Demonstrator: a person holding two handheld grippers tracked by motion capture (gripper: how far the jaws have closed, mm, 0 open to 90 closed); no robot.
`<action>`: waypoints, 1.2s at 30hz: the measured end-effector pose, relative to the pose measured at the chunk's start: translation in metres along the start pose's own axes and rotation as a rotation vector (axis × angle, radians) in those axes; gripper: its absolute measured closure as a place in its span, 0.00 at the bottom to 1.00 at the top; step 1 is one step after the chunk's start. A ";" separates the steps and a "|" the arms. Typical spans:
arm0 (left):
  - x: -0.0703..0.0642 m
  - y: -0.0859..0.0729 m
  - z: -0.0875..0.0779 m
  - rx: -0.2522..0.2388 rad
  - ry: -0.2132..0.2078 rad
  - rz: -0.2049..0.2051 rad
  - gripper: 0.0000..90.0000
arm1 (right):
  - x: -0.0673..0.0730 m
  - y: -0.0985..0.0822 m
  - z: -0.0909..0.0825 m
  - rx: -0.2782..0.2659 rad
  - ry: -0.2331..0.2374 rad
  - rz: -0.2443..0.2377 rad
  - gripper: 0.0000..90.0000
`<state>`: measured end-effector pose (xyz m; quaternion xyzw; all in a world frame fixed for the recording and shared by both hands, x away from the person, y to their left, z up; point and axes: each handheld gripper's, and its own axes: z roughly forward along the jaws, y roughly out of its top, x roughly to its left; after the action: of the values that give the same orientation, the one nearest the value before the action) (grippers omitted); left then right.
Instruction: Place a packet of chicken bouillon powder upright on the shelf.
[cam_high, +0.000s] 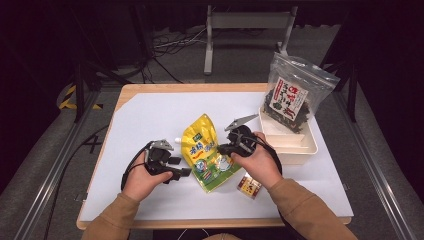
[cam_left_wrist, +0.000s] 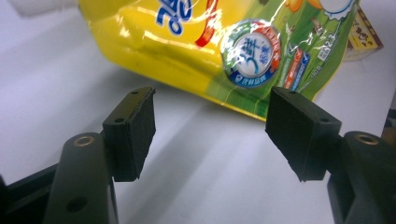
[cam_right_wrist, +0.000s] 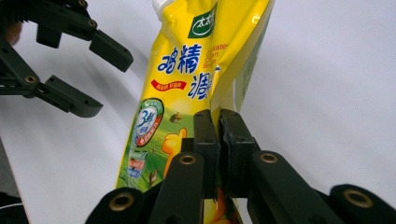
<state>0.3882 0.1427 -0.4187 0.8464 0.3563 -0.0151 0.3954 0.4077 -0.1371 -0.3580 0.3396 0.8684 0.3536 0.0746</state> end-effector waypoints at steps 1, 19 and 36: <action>0.001 0.000 -0.001 -0.010 -0.005 -0.005 0.37 | 0.001 0.000 -0.002 -0.008 -0.006 -0.009 0.96; -0.002 0.004 -0.006 -0.157 -0.045 0.021 0.32 | 0.015 0.001 -0.032 -0.112 -0.028 -0.067 0.96; -0.002 0.004 -0.016 -0.326 -0.104 0.009 0.71 | 0.029 -0.004 -0.032 -0.183 0.029 -0.078 0.96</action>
<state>0.3849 0.1510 -0.4049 0.7707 0.3296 0.0009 0.5453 0.3719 -0.1387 -0.3333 0.2920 0.8460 0.4331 0.1067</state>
